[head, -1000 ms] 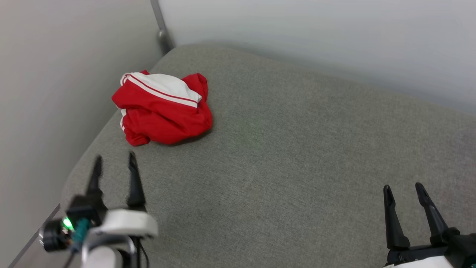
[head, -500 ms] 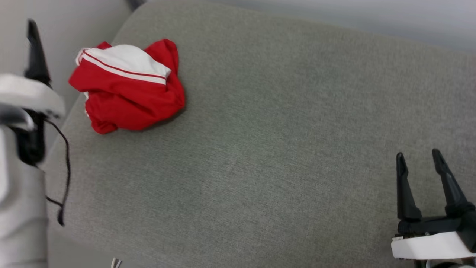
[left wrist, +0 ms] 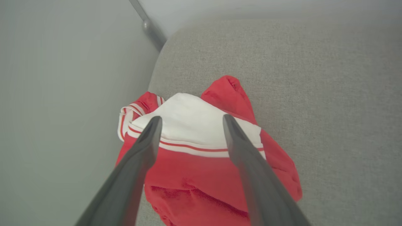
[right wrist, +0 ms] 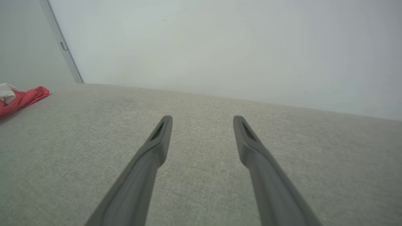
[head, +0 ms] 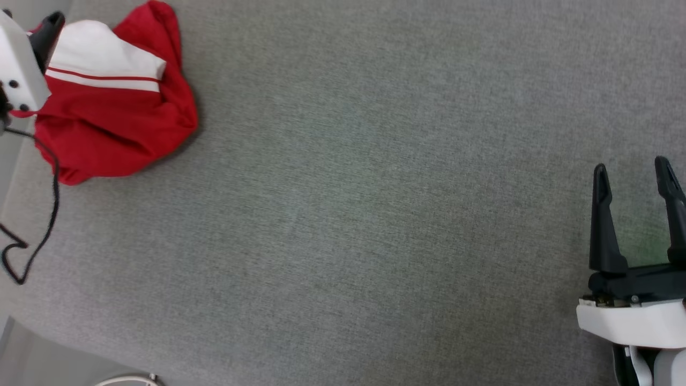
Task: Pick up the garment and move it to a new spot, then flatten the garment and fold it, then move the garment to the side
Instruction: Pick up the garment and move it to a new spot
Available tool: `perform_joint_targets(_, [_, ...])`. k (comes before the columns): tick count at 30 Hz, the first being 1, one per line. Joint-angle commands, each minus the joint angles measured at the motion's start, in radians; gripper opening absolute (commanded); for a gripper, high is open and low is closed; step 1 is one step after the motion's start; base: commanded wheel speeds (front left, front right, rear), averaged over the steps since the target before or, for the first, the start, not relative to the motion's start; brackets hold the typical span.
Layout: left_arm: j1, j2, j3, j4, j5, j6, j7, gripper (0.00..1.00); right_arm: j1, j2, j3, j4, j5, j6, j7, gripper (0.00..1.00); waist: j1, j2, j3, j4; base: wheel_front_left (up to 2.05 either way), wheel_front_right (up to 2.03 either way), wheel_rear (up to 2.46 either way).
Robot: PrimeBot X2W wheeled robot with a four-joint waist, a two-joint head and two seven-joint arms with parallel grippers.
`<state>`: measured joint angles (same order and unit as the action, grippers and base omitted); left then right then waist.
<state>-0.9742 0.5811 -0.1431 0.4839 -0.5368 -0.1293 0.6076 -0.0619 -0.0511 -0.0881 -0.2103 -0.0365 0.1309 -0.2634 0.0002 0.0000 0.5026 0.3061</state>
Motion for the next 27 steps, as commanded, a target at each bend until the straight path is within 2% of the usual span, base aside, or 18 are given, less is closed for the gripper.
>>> perform_joint_targets(1, [-0.014, 0.027, -0.024, -0.005, -0.034, 0.001, 0.046, 1.0, -0.026, 0.002, 0.003, -0.015, -0.005, 0.0, -0.002, 1.0, -0.0002, 0.0, 0.046, -0.028, 0.0, 0.0, 0.0])
perform_joint_targets(7, [-0.01, 0.099, -0.118, 0.002, -0.171, 0.001, 0.223, 1.0, -0.057, 0.002, 0.007, -0.058, -0.023, 0.0, -0.002, 1.0, -0.0002, 0.0, 0.113, -0.054, 0.0, 0.0, 0.0])
perform_joint_targets(10, [-0.003, 0.121, -0.166, 0.021, -0.192, 0.001, 0.285, 1.0, -0.07, 0.002, 0.011, -0.073, -0.032, 0.0, -0.002, 1.0, -0.0002, 0.0, 0.14, -0.065, 0.0, 0.0, 0.0])
perform_joint_targets(15, [0.008, 0.133, -0.259, 0.07, -0.19, 0.001, 0.331, 1.0, -0.076, 0.002, 0.016, -0.083, -0.038, 0.0, -0.002, 1.0, -0.0002, 0.0, 0.173, -0.074, 0.0, 0.0, 0.0])
perform_joint_targets(20, [0.006, 0.116, -0.347, 0.118, -0.19, 0.001, 0.328, 1.0, -0.078, 0.002, 0.023, -0.077, -0.047, 0.0, -0.002, 1.0, -0.0002, 0.0, 0.192, -0.074, 0.0, 0.0, 0.0])
perform_joint_targets(21, [0.0, 0.115, -0.358, 0.124, -0.195, 0.001, 0.324, 0.91, -0.079, 0.002, 0.024, -0.076, -0.047, 0.0, -0.002, 1.0, -0.0002, 0.0, 0.193, -0.073, 0.0, 0.0, 0.0])
perform_joint_targets(22, [-0.006, 0.116, -0.366, 0.13, -0.199, 0.001, 0.32, 0.38, -0.079, 0.002, 0.025, -0.075, -0.047, 0.0, -0.002, 1.0, -0.0002, 0.0, 0.193, -0.073, 0.0, 0.0, 0.0])
perform_joint_targets(23, [-0.013, 0.118, -0.38, 0.134, -0.206, 0.001, 0.317, 0.0, -0.08, 0.002, 0.025, -0.072, -0.047, 0.0, -0.002, 1.0, -0.0002, 0.0, 0.191, -0.072, 0.0, 0.0, 0.0])
perform_joint_targets(27, [-0.049, 0.139, -0.409, 0.133, -0.231, 0.0, 0.295, 0.0, -0.079, 0.002, 0.029, -0.06, -0.038, 0.0, -0.002, 1.0, -0.0002, 0.0, 0.162, -0.067, 0.0, 0.0, 0.0])
